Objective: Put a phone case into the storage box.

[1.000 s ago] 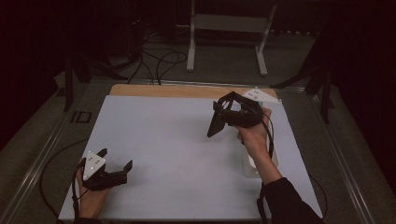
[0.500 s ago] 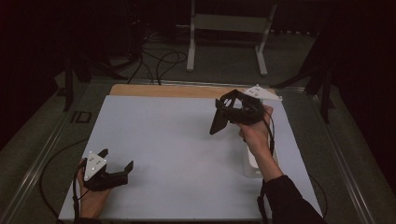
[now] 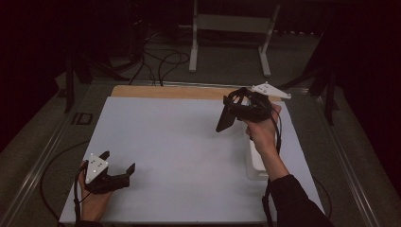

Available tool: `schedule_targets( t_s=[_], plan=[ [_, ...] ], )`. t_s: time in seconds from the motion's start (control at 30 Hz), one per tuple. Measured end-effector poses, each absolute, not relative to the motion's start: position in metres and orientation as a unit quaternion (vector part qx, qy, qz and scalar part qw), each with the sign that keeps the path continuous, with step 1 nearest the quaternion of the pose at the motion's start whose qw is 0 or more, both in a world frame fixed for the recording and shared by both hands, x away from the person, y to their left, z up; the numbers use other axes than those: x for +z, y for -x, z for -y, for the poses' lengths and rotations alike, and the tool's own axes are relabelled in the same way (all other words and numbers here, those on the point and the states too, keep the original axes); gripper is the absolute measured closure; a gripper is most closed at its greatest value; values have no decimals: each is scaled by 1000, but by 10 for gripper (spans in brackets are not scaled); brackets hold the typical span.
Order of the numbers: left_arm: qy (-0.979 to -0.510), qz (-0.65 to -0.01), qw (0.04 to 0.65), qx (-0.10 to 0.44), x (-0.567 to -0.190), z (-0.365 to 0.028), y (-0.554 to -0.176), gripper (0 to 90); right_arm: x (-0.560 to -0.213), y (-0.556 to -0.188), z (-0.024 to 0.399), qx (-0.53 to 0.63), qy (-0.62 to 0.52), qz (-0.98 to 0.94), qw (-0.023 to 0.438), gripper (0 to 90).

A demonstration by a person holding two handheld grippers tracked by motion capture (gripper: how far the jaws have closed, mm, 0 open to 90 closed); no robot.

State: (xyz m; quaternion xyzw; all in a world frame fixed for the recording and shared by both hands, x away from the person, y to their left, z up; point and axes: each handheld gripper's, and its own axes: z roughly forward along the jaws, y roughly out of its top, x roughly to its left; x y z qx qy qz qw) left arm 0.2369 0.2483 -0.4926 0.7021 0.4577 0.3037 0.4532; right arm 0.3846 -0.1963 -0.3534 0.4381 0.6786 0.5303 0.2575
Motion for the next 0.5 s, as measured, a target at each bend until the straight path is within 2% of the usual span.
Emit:
schedule_targets(
  t_s=[0.5],
  plan=[
    [-701,-457,454,306,-492,-248,-236,6,-352,-393,216,521,-461,-663,277,148]
  ],
)
